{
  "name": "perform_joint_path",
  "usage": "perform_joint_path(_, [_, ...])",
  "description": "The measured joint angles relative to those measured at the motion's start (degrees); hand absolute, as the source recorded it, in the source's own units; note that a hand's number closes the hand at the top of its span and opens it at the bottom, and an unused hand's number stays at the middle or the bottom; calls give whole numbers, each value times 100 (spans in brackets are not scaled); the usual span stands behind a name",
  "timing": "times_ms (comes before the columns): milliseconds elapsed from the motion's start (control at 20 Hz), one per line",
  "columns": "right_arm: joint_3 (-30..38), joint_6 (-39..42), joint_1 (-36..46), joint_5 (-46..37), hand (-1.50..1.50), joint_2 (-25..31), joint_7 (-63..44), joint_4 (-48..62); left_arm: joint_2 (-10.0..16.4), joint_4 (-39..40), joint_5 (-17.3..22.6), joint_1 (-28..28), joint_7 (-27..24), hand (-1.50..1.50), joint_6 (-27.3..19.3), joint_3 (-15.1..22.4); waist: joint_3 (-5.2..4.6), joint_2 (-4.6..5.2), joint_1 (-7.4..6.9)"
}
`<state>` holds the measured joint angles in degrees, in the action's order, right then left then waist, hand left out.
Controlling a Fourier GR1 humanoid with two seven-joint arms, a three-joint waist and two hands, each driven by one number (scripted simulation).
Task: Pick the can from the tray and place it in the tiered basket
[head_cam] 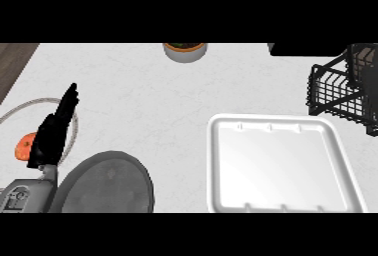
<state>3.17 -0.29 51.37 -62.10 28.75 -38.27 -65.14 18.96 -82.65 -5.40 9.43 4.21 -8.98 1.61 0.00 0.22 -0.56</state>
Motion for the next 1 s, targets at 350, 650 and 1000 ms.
perform_joint_path(350, [171, -225, 82, -355, 150, 627, 586, 1017, 12, -12, 2, -28, -62, 0, 125, -121, 0, 0, -15])
perform_joint_path(650, [470, -345, 46, -119, 150, 914, 1494, 1719, -76, -90, -111, -35, 24, 0, 104, -147, 2, -5, -13])
perform_joint_path(1000, [891, -511, 105, 364, 150, 925, 2331, 2428, -159, -134, -188, 22, 114, 0, 151, -141, -53, -24, -53])
